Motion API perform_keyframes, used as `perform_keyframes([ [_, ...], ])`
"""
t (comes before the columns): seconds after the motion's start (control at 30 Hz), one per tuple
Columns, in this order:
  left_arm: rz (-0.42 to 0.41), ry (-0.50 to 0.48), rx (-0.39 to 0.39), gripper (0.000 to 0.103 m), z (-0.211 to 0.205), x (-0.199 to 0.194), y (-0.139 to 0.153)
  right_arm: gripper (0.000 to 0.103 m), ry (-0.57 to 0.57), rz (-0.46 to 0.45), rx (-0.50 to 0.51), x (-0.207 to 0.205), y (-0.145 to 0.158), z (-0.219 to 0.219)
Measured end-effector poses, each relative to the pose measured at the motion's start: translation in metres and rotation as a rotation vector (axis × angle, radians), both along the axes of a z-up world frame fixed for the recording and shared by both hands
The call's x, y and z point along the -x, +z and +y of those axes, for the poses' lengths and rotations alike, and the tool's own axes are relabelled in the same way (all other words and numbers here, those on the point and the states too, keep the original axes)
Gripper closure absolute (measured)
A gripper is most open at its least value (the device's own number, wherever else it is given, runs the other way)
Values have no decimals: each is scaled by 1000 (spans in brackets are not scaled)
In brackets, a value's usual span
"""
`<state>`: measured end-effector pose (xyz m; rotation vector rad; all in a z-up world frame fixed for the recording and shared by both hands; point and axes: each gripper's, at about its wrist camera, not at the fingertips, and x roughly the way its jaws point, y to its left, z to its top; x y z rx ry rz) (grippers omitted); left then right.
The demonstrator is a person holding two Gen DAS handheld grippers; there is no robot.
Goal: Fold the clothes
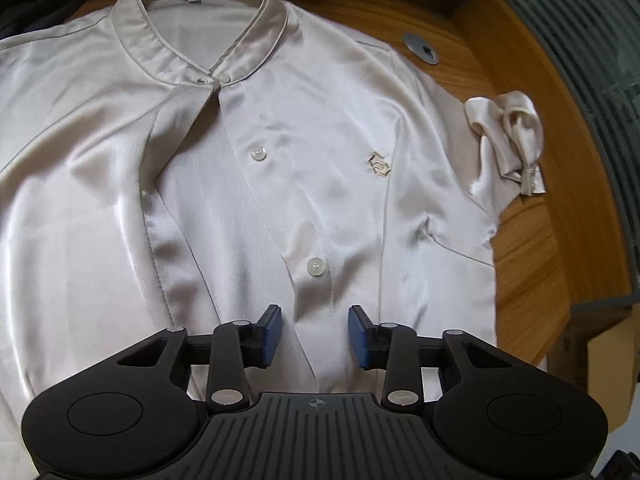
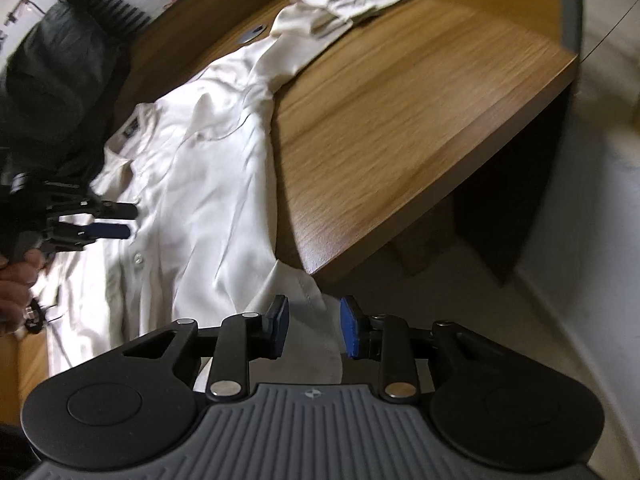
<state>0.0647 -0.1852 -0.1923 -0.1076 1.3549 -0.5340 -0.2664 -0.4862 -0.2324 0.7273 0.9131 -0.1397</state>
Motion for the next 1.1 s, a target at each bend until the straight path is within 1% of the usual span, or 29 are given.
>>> perform_keyframes([
  [0.03,-8,-3,-2,69,-2,0,-1,70,5,-11,-23,0,-5,-3],
  [0.17,-33,-21,-7,69,-10,2,0,71,7,-59,-129,2,-24,-16],
  [0.2,-33,-22,-9,71,-11,2,0,81,4,-64,-144,4,-27,-17],
  [0.23,-30,-24,-12,82,-13,2,0,98,2,-70,-159,5,-30,-18],
  [0.27,-26,-27,-16,89,-14,2,-1,102,-1,-78,-173,7,-31,-17],
  [0.3,-23,-33,-21,99,-16,3,-3,103,-7,-88,-180,9,-31,-16],
  [0.33,-27,-36,-22,100,-16,4,-2,103,-15,-97,-187,11,-29,-15],
  [0.43,-41,-41,-1,101,-16,7,5,103,-53,-121,-190,24,-17,-14],
  [0.6,-97,-70,34,101,-18,8,33,103,-154,-148,-166,60,13,-15],
  [0.7,-121,-84,48,101,-15,8,47,103,-241,-145,-155,88,31,-12],
  [0.77,-137,-93,51,101,-12,7,55,103,-309,-134,-172,108,37,-10],
  [0.93,-170,-112,20,101,-1,4,64,103,-481,-68,-258,151,32,11],
  [1.03,-170,-108,2,101,9,0,64,103,-530,-25,-303,165,21,34],
  [1.1,-170,-104,-11,101,15,-3,63,103,-542,1,-335,167,11,49],
])
